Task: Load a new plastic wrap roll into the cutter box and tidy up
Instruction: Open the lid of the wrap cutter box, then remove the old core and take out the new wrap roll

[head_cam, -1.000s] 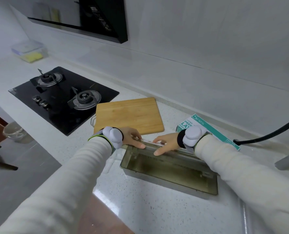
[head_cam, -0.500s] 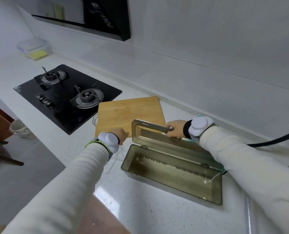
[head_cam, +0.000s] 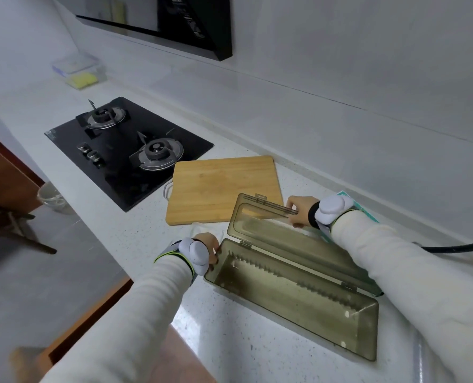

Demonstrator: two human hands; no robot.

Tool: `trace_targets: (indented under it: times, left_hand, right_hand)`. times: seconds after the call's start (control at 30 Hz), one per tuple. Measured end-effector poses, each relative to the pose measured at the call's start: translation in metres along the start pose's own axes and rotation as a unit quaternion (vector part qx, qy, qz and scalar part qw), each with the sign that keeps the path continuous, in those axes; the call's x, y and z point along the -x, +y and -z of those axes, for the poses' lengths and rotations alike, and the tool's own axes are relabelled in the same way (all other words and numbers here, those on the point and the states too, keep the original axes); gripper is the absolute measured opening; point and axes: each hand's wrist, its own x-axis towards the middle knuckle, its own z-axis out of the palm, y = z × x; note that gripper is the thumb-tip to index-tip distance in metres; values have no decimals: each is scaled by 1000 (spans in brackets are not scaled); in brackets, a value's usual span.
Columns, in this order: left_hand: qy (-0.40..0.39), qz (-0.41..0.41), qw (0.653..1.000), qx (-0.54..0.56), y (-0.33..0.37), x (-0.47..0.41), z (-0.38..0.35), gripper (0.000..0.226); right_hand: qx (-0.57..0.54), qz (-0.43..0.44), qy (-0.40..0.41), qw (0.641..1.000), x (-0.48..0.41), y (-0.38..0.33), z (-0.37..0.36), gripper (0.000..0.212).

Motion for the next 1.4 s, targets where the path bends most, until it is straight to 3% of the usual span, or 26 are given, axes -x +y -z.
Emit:
trace_targets:
  times: [0.33, 0.83, 0.9, 1.0, 1.13, 1.23, 1.4]
  left_hand:
    - [20, 3, 1000, 8, 0, -2, -4, 38]
    - [25, 12, 998, 59, -1, 5, -5, 35]
    - [26, 24, 992, 117, -4, 7, -6, 30]
    - [40, 61, 971, 230, -14, 10, -5, 40]
    - [137, 116, 970, 164, -46, 9, -6, 38]
    - [143, 161, 968, 126, -70, 7, -9, 33]
    - [140, 182, 956, 182, -92, 0, -18, 47]
  right_hand:
    - [90, -8, -21, 996, -12, 5, -9, 43]
    - [60, 1, -5, 998, -16, 2, -14, 49]
    - [58, 16, 26, 998, -18, -6, -11, 48]
    - [26, 47, 76, 996, -23, -26, -8, 41]
    - [4, 122, 110, 986, -32, -70, -10, 36]
    - [8, 164, 95, 982, -39, -110, -21, 35]
    - [51, 173, 1, 984, -64, -163, -43, 36]
